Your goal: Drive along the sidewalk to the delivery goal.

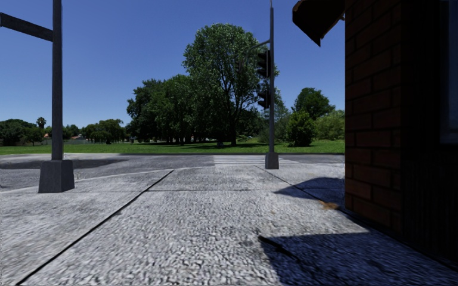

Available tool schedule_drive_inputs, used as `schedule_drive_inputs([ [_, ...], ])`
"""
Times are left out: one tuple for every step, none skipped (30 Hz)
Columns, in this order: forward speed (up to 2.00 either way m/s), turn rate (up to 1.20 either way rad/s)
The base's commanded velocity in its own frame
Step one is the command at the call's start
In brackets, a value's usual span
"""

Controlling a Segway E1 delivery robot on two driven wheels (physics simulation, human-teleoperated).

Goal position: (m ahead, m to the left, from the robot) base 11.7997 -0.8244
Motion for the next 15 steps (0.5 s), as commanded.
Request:
schedule_drive_inputs([
  [1.94,0.00],
  [1.94,0.00],
  [1.94,0.00],
  [1.94,0.00],
  [1.94,0.00],
  [1.94,0.00],
  [1.94,0.00],
  [1.94,0.00],
  [1.94,0.00],
  [1.94,0.00],
  [1.94,0.00],
  [1.94,0.00],
  [1.94,0.00],
  [1.94,0.00],
  [1.94,0.00],
])
